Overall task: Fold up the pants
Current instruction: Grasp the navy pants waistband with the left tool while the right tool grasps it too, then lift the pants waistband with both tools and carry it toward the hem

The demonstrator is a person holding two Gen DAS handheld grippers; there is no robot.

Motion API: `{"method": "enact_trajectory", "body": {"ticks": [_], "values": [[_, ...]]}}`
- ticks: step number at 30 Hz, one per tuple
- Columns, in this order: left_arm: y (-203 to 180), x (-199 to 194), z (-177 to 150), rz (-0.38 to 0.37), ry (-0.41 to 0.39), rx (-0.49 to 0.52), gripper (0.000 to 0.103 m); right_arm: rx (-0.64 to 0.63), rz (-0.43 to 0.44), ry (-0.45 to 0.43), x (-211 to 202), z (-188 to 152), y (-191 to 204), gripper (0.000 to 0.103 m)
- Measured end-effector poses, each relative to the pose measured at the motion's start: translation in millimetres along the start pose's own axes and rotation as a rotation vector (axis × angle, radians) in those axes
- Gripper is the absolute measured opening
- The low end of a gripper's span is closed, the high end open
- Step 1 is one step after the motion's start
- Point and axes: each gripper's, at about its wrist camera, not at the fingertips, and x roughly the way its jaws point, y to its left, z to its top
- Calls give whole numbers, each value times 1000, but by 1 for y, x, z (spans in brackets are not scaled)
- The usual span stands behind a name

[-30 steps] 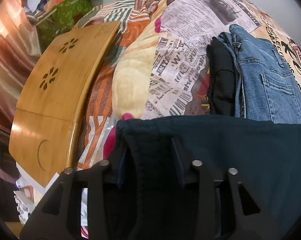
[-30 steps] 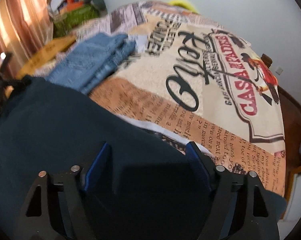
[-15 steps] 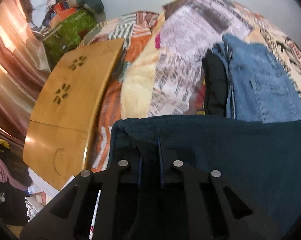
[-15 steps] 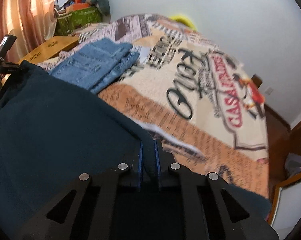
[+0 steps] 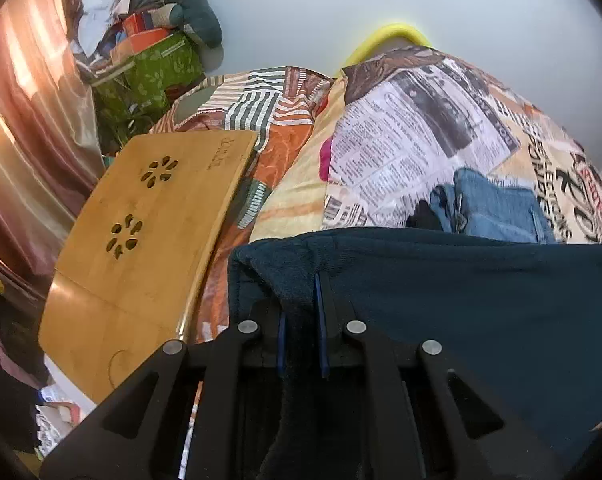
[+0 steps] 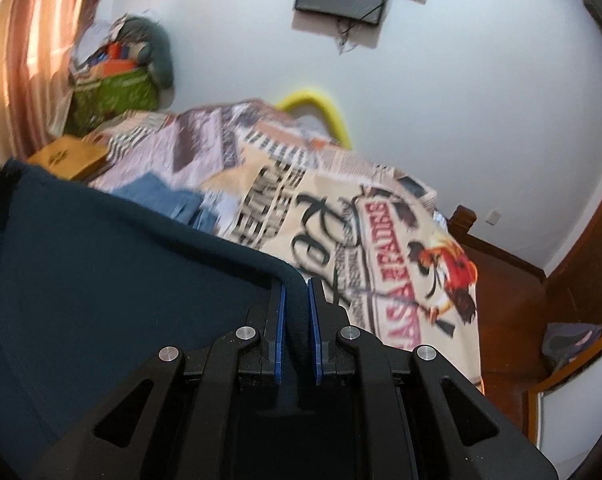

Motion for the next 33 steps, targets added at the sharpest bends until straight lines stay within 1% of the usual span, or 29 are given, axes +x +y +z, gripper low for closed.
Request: {"method": "enact_trajectory", "body": {"ticks": [3,4,6,9,12,16,20,22,25,28,33], "values": [[3,3,2,-58,18,-35,12,41,26,-9,1,6,-5,9],[6,2,1,-88,28,-41,12,50,40,-9,-1,5,-6,9],[9,-4,-3,-119,32,-46,12,58,73,-9,-9,2,-6,9],[18,-21,-11,-180,30,-65,12,73,119,-7,-28,-5,-6,9],[25,-44,-20,-208,17,-63,12,109,167,-1,-52,-14,-7,9],[30,-82,-36,-202,-7,-8,12,144,216,1,-86,-25,-6,9],[40,-113,-55,-210,-9,7,12,150,229,6,-117,-40,2,9],[45,-127,-67,-202,-8,29,12,160,238,10,-132,-48,5,9],[51,-143,-87,-189,-8,62,12,172,251,9,-154,-62,15,9],[57,-151,-109,-180,4,85,12,146,237,13,-172,-75,29,9],[66,-158,-151,-191,16,125,12,156,240,43,-191,-105,47,9]]}}
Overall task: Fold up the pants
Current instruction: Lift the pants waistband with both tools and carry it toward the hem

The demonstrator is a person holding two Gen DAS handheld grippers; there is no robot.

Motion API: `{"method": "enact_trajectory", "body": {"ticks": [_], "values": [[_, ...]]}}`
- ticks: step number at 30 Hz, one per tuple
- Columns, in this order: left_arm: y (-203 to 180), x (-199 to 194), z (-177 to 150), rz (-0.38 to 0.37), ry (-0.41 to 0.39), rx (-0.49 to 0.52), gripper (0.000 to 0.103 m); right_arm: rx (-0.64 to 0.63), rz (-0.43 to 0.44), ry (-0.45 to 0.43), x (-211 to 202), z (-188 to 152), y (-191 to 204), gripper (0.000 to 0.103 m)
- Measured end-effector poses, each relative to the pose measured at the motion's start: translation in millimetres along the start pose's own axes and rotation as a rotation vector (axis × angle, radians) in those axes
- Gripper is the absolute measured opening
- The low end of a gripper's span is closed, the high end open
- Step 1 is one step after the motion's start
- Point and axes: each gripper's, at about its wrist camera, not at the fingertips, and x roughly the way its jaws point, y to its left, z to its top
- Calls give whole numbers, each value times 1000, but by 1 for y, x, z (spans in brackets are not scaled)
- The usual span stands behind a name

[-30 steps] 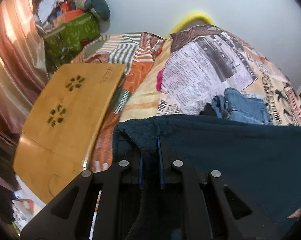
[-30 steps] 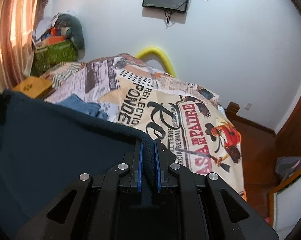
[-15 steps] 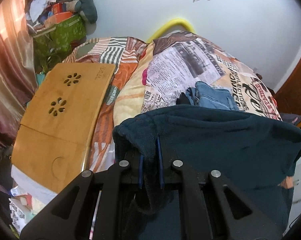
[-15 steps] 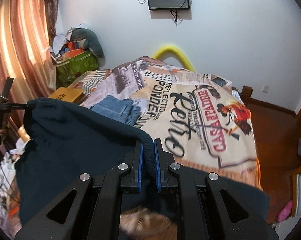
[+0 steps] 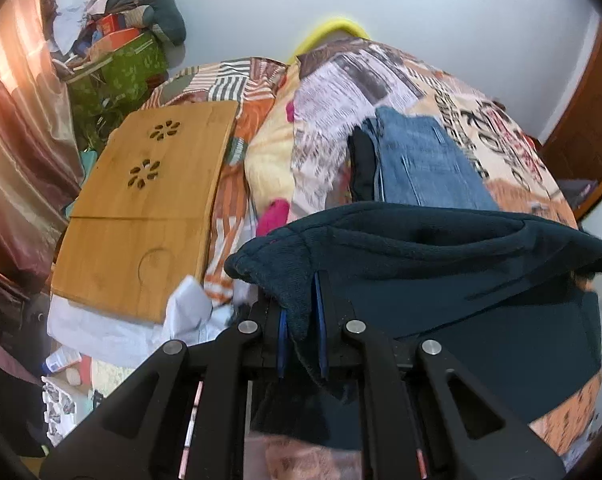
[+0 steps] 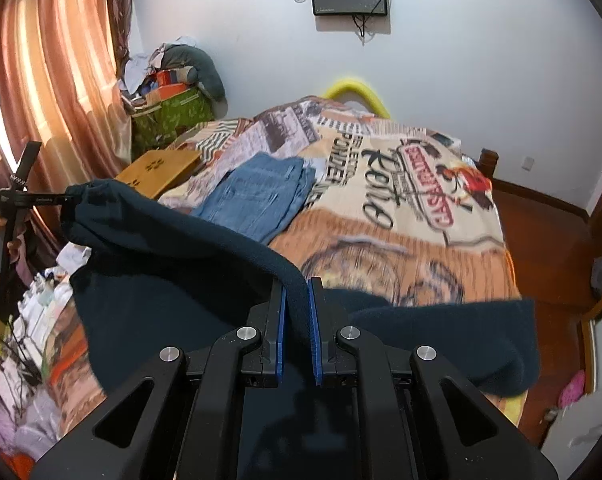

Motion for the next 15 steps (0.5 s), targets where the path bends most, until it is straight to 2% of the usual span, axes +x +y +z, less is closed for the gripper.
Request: {"method": "enact_trajectory", "body": {"ticks": [2,7,10,12,15], "values": [[-2,1,-16,-4,6,26,12,26,11,14,-4,-14,0,9],[-8,22,-67,-2,80,63,12,63,12,82,3,-58,4,9],[-8,31,-93,-31,121,45,13,60,7,146,10,-82,9,9],[-4,30,-106,-45,126,19,22,73,8,181,18,-95,8,9],[6,22,-117,-53,127,-28,25,100,21,185,20,-105,4,9]]}}
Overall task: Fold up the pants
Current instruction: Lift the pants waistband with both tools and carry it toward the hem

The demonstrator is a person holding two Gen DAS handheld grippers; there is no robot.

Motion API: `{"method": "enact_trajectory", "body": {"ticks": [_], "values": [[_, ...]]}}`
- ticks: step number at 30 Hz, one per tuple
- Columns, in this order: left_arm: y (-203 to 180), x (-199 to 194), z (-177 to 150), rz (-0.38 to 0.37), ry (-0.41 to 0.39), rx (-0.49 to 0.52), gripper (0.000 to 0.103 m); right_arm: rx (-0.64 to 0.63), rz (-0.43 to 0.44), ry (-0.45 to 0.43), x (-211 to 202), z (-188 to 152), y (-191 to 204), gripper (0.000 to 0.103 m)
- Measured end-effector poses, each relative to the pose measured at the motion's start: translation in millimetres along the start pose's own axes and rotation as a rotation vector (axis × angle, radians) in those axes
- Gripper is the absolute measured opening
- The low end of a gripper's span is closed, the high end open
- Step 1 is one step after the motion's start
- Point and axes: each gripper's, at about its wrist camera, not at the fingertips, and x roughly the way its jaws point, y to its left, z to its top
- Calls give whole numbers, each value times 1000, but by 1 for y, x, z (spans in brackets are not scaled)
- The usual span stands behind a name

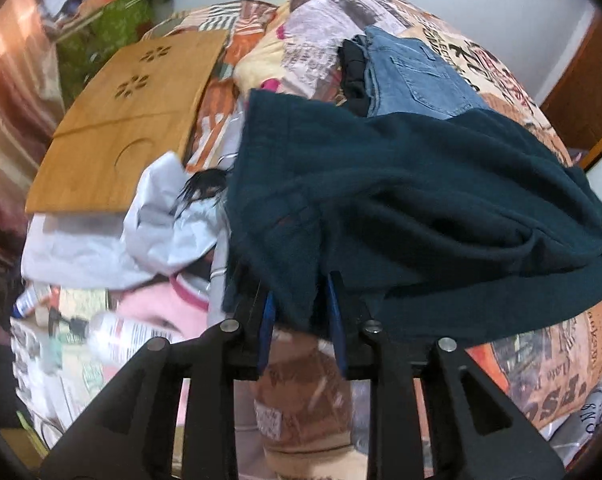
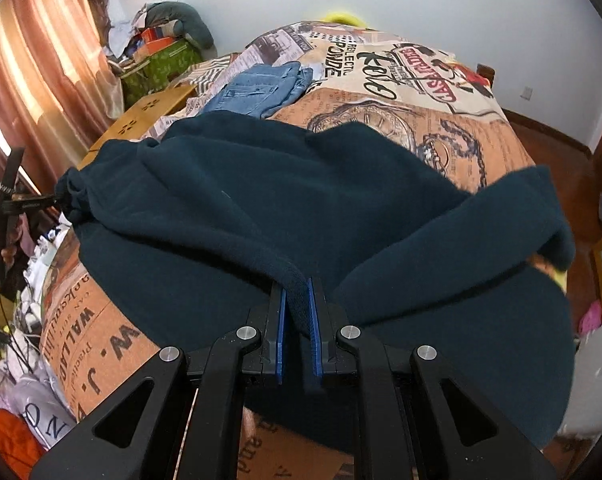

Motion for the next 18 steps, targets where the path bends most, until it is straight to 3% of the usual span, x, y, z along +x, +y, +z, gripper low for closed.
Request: {"method": "enact_trajectory", "body": {"ticks": [4,6,10,12,18], "values": [[15,-21,3,14,-21,-24,31,9,-4,5,-1,0,1,11],[20,-33,12,33,-51,-31,40,8,-7,11,-1,2,0,11],[30,-42,43,53,-83,-73,47,34,-4,10,-9,0,4,14],[32,-36,57,66,-73,-88,54,47,1,0,-16,0,3,15],[37,21,95,38,30,-152,54,82,-27,-33,-34,3,-5,19]]}}
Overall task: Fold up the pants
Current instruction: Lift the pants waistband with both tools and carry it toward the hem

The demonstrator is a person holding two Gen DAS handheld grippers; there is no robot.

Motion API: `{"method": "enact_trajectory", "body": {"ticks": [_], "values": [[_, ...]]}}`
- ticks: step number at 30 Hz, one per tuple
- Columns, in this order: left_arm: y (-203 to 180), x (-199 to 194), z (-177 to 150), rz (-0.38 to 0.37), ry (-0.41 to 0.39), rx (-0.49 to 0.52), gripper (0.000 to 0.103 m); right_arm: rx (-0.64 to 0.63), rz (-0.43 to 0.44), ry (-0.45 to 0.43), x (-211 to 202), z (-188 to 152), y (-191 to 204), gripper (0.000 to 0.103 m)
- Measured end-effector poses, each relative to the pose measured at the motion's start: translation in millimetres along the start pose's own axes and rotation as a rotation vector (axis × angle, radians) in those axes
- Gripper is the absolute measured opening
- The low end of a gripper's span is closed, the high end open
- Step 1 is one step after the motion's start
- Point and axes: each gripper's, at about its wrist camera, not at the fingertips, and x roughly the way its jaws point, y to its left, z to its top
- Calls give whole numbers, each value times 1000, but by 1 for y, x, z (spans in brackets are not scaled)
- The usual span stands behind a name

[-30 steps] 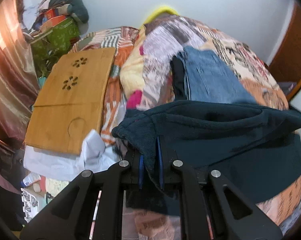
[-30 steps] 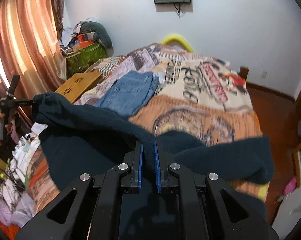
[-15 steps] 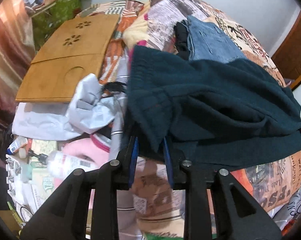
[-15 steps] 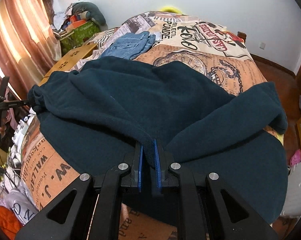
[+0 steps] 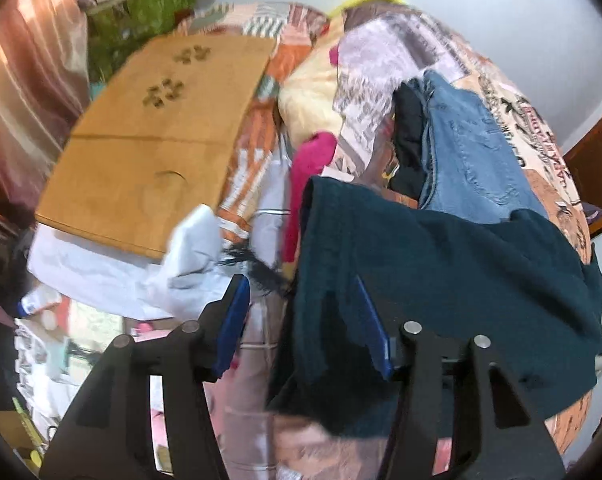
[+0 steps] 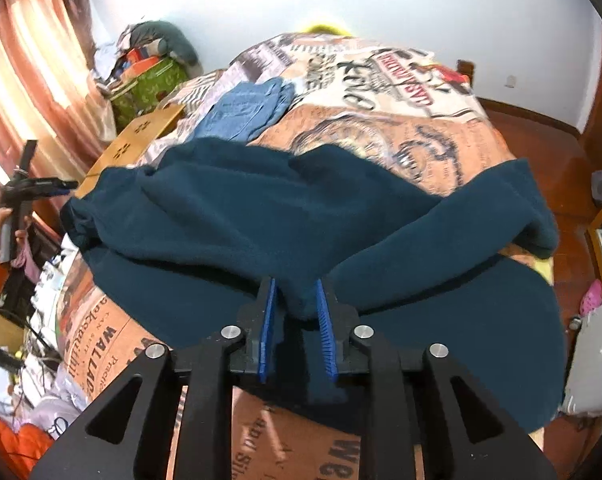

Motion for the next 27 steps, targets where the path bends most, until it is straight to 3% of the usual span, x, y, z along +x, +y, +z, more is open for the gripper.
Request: {"method": "enact_trajectory", "body": {"ticks": [3,5,8,11,16,22,27], "values": [[-7,35,2,16,63,4,54,23,-24,-19,-9,1,-10,19],[-8,43,0,34,58,-7,54,31,-62,-26,-12,1,-19,20],[-6,44,-2,29,46,-23,53,54,-111,-29,-11,4,-36,27],[-11,36,-1,71,40,-3,53,91,-141,-44,-8,14,-56,33],[-40,-4,1,133,-65,68,54,141,-240,-77,8,41,-91,61],[-95,-39,3,102,-168,138,65,176,-263,-48,48,66,-134,61],[-149,-27,-3,11,-140,206,66,266,-227,31,88,64,-162,61]]}}
